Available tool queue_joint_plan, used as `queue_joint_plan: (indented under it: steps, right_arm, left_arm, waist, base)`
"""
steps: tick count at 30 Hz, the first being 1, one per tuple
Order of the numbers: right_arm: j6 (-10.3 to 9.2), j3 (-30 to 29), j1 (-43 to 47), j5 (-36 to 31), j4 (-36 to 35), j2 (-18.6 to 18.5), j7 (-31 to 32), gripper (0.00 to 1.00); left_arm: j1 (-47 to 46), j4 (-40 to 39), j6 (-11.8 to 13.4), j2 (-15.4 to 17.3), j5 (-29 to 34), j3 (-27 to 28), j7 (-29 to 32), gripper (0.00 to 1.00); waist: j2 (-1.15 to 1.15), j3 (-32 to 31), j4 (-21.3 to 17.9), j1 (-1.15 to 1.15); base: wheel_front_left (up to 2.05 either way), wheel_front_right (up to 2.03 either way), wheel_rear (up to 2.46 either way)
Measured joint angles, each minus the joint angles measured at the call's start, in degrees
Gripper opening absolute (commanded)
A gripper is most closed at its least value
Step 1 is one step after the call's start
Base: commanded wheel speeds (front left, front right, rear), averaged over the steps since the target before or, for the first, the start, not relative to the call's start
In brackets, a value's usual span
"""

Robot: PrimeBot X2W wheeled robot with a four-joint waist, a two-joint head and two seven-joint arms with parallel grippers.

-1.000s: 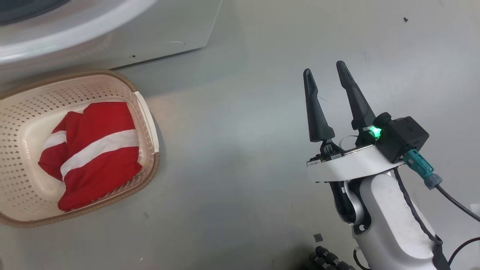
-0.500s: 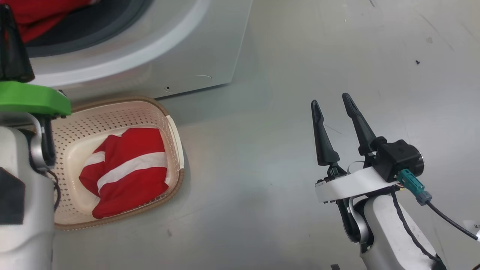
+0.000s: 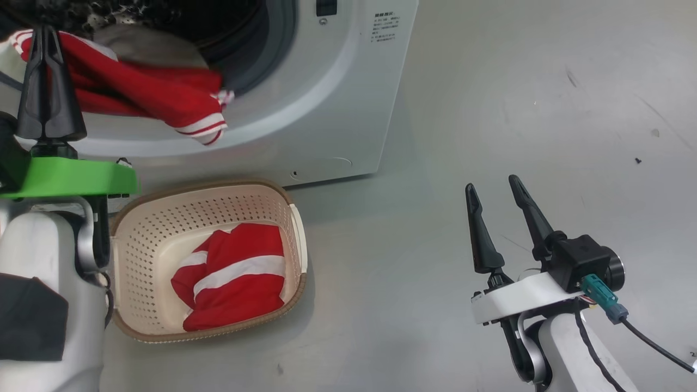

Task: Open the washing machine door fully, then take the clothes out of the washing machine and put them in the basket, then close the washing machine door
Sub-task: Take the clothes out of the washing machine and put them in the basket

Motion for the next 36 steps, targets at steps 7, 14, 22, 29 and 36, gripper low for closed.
queue_joint_plan:
  steps: [7,14,22,29,36]
  right_arm:
    - [0.42,0.11,2.12,-0.29,0.19,0.04,0.0,1.0]
    - [0.83,-0.83,3.87,-0.55,0.07,0.16,0.0,1.0]
    - [0.81,-2.29,5.53,-1.0,-0.52,0.18,0.0,1.0]
    - [0.81,-2.63,5.6,-2.19,-1.78,0.1,0.0,1.0]
    - [0.9,-2.44,5.6,-2.64,-2.63,0.11,0.0,1.0]
  left_arm:
    - [2.43,-5.59,0.3,0.01,1.0,0.31,-0.02,0.0]
    - [5.92,-10.55,0.76,-0.3,2.47,0.0,-0.29,0.0]
    - [9.77,-16.16,1.74,-2.35,2.75,-0.33,-0.29,0.0]
    - [13.99,-17.26,1.77,-3.27,2.75,-1.26,-0.29,0.0]
    - [18.27,-16.52,2.25,-3.66,2.69,-1.47,-0.29,0.0]
  waist:
    - [0.0,-3.86,1.59,0.0]
    - [0.0,-6.04,2.21,0.0]
    - [0.0,-6.89,2.74,0.0]
    - [0.0,-6.01,3.39,0.0]
    - [0.0,-4.26,3.45,0.0]
  base:
    - [0.0,0.0,0.0]
    - [0.0,0.0,0.0]
    - [0.0,0.0,0.0]
    - [0.0,0.0,0.0]
    - [0.0,0.0,0.0]
